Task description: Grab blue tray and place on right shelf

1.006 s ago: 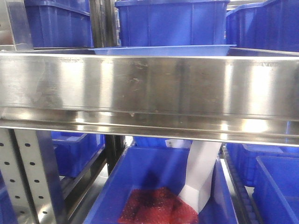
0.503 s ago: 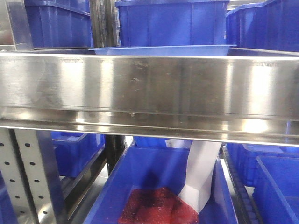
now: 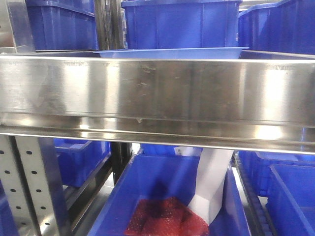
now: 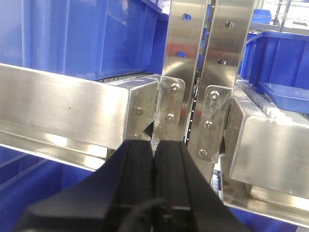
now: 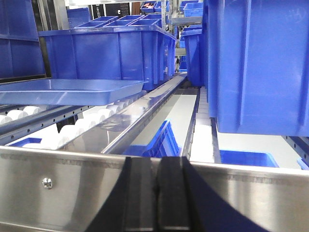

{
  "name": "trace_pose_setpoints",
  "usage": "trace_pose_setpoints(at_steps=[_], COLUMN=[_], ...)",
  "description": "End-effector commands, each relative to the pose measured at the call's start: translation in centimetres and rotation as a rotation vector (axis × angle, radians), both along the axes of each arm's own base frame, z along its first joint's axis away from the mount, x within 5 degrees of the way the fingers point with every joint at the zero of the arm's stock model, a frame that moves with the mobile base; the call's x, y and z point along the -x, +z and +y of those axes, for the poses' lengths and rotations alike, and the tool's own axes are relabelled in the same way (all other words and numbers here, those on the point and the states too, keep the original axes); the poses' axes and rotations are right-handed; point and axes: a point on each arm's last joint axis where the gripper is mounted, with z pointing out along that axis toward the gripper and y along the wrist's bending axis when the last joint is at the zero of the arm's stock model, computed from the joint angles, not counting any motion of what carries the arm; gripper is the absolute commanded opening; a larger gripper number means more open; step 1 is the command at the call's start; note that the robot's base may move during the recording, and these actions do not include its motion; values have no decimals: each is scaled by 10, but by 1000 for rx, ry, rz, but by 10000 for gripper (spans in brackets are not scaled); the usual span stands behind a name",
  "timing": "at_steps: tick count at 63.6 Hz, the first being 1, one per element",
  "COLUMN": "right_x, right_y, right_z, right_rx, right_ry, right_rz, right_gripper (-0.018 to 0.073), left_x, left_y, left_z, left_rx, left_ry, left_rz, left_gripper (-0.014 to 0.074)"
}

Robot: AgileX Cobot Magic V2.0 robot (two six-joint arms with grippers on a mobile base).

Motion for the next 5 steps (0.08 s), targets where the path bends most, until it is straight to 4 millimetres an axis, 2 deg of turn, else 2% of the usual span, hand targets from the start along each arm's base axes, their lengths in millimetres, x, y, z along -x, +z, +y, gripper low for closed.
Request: trace_pose_setpoints(at_steps=[1,5], right_x=[5,5], right_y=[17,17], right_z=[0,0], right_rx=[-1,-1], right_ry=[1,1], right_rz=[-139,-139], right_gripper=[56,56], left_x=[0,0], left_y=[-1,-1], left_z=[1,1], left_rx=[-9,-9], left_ry=[11,11], left_rz=[-79,-79], left_gripper=[-48,-49])
